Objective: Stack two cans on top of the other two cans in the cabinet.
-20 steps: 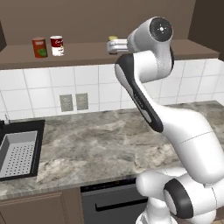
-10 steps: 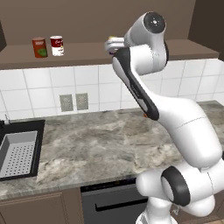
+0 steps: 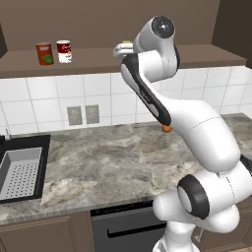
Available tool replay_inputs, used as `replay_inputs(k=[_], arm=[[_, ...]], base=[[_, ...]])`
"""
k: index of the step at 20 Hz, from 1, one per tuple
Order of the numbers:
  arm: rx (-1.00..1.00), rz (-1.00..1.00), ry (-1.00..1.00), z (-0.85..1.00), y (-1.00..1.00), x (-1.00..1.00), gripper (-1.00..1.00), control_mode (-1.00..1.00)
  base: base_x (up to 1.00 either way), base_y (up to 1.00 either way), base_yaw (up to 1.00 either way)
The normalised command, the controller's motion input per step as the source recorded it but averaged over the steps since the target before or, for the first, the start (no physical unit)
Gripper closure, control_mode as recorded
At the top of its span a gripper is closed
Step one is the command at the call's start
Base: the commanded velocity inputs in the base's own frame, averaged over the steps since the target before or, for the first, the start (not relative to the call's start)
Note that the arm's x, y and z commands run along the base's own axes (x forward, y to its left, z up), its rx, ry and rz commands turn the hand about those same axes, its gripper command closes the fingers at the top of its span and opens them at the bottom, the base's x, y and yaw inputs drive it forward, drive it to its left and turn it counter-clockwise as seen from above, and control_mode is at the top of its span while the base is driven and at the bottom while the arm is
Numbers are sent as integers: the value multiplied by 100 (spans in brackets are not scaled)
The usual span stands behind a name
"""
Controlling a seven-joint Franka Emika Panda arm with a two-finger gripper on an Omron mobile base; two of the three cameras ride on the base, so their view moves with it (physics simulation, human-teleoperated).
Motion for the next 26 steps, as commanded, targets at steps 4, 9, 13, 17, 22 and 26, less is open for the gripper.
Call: replay_inputs(k=[4, 9, 13, 17, 22, 26], arm=[[-6, 0, 0, 0, 4, 36, -100, -100], [-4, 0, 0, -1, 4, 37, -100, -100], [-1, 0, 0, -8, 0, 34, -100, -100], [0, 0, 0, -7, 1, 28, -100, -100], [0, 0, 0, -4, 0, 26, -100, -100], [0, 0, 0, -4, 1, 23, -100, -100]], base=[[0, 0, 0], [0, 0, 0], [0, 0, 0], [0, 0, 0], [0, 0, 0], [0, 0, 0]])
